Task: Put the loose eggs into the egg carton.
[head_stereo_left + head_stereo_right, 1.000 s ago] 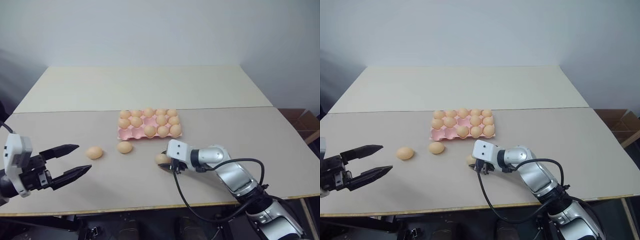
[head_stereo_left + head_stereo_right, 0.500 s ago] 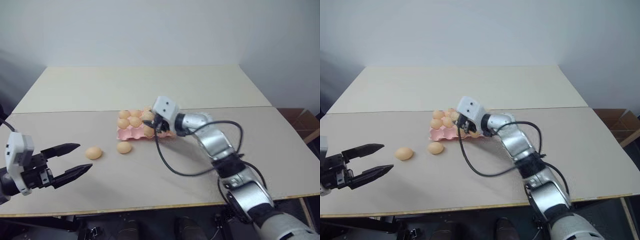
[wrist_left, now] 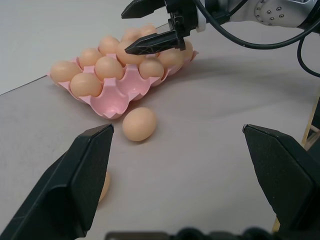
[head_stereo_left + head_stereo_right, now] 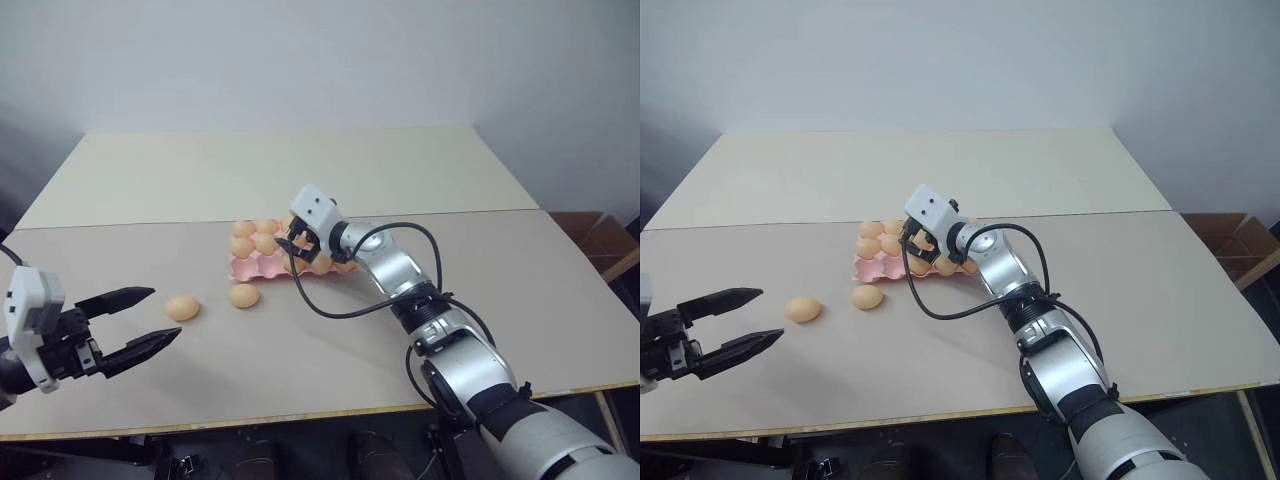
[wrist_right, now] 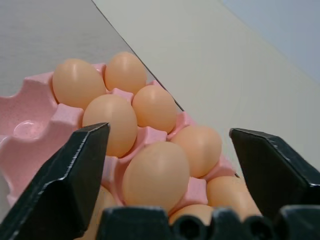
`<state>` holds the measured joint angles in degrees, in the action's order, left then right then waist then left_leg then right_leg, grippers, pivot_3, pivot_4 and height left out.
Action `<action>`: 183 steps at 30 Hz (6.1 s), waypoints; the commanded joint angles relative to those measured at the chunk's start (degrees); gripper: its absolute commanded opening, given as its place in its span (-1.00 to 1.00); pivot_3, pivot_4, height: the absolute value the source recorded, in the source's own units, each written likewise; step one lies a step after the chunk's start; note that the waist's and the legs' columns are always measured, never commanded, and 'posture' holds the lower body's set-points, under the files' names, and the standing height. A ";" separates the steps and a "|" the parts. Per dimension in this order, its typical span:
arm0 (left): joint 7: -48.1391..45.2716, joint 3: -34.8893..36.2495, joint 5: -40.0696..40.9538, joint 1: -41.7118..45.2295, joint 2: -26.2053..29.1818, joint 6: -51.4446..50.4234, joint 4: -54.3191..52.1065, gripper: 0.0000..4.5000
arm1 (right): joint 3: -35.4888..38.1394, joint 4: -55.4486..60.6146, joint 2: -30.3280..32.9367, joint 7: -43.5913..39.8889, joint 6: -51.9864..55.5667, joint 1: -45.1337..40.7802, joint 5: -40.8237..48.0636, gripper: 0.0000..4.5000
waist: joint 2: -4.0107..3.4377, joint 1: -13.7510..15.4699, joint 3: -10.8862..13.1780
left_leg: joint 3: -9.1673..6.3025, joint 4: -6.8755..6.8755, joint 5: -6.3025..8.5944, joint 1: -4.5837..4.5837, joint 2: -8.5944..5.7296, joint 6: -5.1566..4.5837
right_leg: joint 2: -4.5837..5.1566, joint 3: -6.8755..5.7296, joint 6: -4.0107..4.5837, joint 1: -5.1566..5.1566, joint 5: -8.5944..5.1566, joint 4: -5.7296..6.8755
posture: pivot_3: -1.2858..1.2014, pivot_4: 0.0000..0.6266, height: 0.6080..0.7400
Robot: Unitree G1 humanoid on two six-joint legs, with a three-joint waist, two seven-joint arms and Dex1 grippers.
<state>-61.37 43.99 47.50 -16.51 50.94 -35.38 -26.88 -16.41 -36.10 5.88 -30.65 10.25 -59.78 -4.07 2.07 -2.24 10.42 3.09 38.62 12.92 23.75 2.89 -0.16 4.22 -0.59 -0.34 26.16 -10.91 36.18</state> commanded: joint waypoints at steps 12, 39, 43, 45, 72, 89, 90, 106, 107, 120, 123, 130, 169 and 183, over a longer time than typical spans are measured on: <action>-0.76 0.42 1.12 0.54 0.52 0.61 -0.24 1.00 | 16.63 51.96 32.34 -34.57 11.36 28.23 28.86 0.98 | 0.02 1.33 0.00 | 0.05 -0.03 0.02 -0.08 -0.03 0.00 | 0.03 0.00 -0.44 -0.06 -0.28 -0.08 | 0.03 -0.52 1.00; 2.20 -2.51 -9.13 1.64 1.59 5.75 5.65 1.00 | 22.66 57.93 45.13 -39.09 10.85 42.54 34.33 0.98 | 0.08 1.59 -0.04 | 0.15 0.02 0.03 -0.43 -0.02 0.01 | 0.04 0.09 -0.09 -0.34 -0.49 -0.11 | 0.03 -0.52 1.00; 3.76 -8.62 -14.45 6.74 3.49 8.04 11.36 1.00 | 21.80 58.00 44.35 -38.50 10.68 42.03 34.34 0.98 | 0.09 1.75 -0.04 | 0.17 0.02 0.03 -0.46 -0.03 0.01 | 0.05 0.09 -0.09 -0.36 -0.48 -0.09 | 0.03 -0.52 1.00; 3.04 -10.81 -14.00 10.01 3.42 8.24 13.33 1.00 | 21.41 58.24 44.00 -38.23 10.58 41.90 34.31 0.98 | 0.10 2.11 -0.05 | 0.15 0.04 0.03 -0.48 -0.03 0.01 | 0.05 0.06 -0.09 -0.40 -0.48 -0.08 | 0.03 -0.52 1.00; -2.71 -37.32 -29.80 35.91 -0.56 18.11 44.61 0.60 | 22.86 62.70 44.55 -34.86 11.81 44.06 36.71 1.00 | 0.17 2.88 -0.10 | 0.19 0.15 0.02 -0.30 -0.04 0.00 | 0.04 0.06 -0.48 -0.32 -0.23 -0.08 | 0.03 -0.52 1.00; -5.98 -28.13 -19.30 34.68 1.40 11.87 32.82 -0.19 | 22.26 62.78 44.26 -33.63 11.20 44.57 36.79 1.00 | 0.18 2.98 -0.10 | 0.18 0.18 0.03 -0.30 -0.02 0.00 | 0.06 0.07 -0.50 -0.35 -0.22 -0.07 | 0.03 -0.52 1.00; -5.36 -28.44 -18.90 35.88 0.74 11.62 32.04 -0.19 | 22.05 62.64 44.12 -33.57 11.12 44.34 36.69 1.00 | 0.18 3.08 -0.10 | 0.16 0.21 0.03 -0.30 -0.03 0.00 | 0.06 0.06 -0.50 -0.37 -0.23 -0.07 | 0.03 -0.52 1.00; 3.07 -43.79 -30.12 55.20 -16.69 19.09 44.77 -0.19 | 21.84 65.17 43.00 -30.03 11.58 45.41 36.32 1.00 | 0.25 2.66 -0.14 | 0.00 0.27 0.02 -0.57 -0.10 0.00 | -0.03 0.03 -0.60 -0.91 -0.18 -0.19 | 0.03 -0.52 1.00; 3.26 -44.26 -30.89 55.82 -17.20 19.83 46.04 -0.19 | 21.91 65.41 43.00 -29.72 11.62 45.63 36.34 1.00 | 0.25 2.67 -0.14 | 0.00 0.27 0.02 -0.58 -0.10 0.00 | -0.03 0.03 -0.60 -0.91 -0.18 -0.18 | 0.03 -0.52 1.00; 1.84 -43.52 -31.66 57.61 -19.52 22.83 48.23 0.98 | 22.07 66.63 43.18 -27.41 11.61 46.92 36.44 1.00 | 0.26 2.82 -0.14 | -0.04 0.29 0.02 -0.54 -0.12 -0.01 | 0.00 0.01 -0.63 -0.91 -0.17 -0.22 | 0.03 -0.52 1.00; 2.34 -40.98 -30.14 56.66 -17.94 21.58 45.34 0.98 | 22.03 66.40 43.18 -27.46 11.54 46.81 36.48 1.00 | 0.26 2.68 -0.14 | -0.04 0.29 0.02 -0.54 -0.11 -0.01 | 0.00 0.01 -0.62 -0.91 -0.17 -0.21 | 0.03 -0.52 1.00; -1.21 -32.54 -23.48 47.82 -8.29 16.49 32.47 0.98 | 21.10 63.80 43.07 -29.02 10.78 45.13 36.15 1.00 | 0.25 2.16 -0.14 | -0.03 0.28 0.02 -0.57 -0.09 0.00 | 0.02 0.03 -0.63 -0.91 -0.17 -0.22 | 0.03 -0.52 1.00; 6.93 -5.07 -4.65 6.15 -0.06 -0.97 -3.38 0.98 | 19.35 51.36 41.72 -36.25 7.34 37.29 33.18 1.00 | 0.25 2.82 -0.14 | 0.05 0.21 0.04 -0.62 -0.04 0.02 | 0.10 -0.01 -0.24 -0.82 -0.42 -0.27 | 0.03 -0.52 1.00; 16.03 -33.57 -22.32 25.23 -8.18 8.24 10.07 0.98 | 19.98 54.27 41.32 -35.19 7.92 37.89 32.93 1.00 | 0.26 2.82 -0.15 | 0.03 0.21 0.03 -0.61 -0.07 0.01 | 0.04 0.01 -0.54 -0.91 -0.22 -0.29 | 0.03 -0.52 1.00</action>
<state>-45.95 11.25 26.94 7.99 42.83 -29.02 -17.67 1.96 16.33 47.19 -66.17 18.97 -21.72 28.34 2.34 0.58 10.27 3.14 38.83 12.95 23.15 2.82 -0.15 4.26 -0.56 -0.90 25.27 -11.12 35.88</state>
